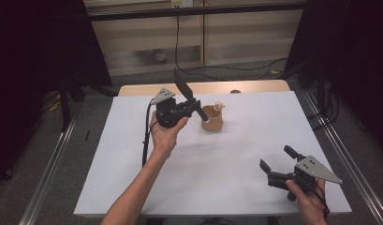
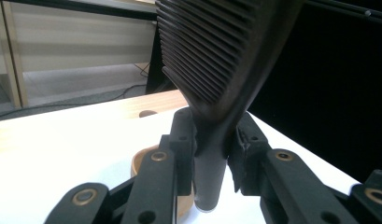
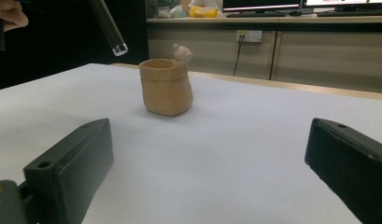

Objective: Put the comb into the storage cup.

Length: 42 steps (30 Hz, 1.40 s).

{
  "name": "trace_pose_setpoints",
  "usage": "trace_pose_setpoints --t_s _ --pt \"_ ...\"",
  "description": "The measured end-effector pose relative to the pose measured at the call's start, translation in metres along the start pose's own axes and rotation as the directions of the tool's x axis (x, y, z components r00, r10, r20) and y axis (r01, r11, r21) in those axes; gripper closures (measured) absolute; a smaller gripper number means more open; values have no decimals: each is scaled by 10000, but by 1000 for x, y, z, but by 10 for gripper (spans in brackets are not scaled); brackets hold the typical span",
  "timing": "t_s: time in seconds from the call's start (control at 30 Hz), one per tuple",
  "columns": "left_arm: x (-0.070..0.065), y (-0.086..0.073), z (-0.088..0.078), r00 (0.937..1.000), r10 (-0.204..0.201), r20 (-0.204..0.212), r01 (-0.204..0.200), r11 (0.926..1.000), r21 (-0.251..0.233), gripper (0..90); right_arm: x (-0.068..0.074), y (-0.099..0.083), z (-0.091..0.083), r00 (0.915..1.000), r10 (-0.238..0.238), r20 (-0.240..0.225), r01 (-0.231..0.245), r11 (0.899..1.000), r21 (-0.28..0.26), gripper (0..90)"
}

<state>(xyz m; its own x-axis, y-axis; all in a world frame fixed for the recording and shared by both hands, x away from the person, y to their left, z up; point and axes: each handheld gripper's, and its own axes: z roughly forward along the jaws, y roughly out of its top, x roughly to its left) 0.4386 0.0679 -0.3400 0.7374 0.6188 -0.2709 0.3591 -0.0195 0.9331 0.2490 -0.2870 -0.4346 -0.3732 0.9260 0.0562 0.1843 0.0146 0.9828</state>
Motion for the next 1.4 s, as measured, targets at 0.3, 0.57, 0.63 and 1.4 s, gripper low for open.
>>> trace_pose_setpoints --t_s 0.3,0.57,0.63,1.4 --pt "1 6 7 9999 25 -161 -27 9999 -158 732 1 0 0 10000 -62 -20 62 10000 -4 4" --pt "3 7 11 9992 325 -247 -330 9992 -224 732 1 -1 0 9999 -123 -57 123 9999 17 4" --pt "3 7 13 9990 344 -302 -351 9991 -245 732 1 -1 0 9999 -105 -71 105 9999 5 4" --pt "10 0 37 9971 591 -477 -588 9982 91 732 1 -1 0 9998 -165 -113 165 9999 8 0"
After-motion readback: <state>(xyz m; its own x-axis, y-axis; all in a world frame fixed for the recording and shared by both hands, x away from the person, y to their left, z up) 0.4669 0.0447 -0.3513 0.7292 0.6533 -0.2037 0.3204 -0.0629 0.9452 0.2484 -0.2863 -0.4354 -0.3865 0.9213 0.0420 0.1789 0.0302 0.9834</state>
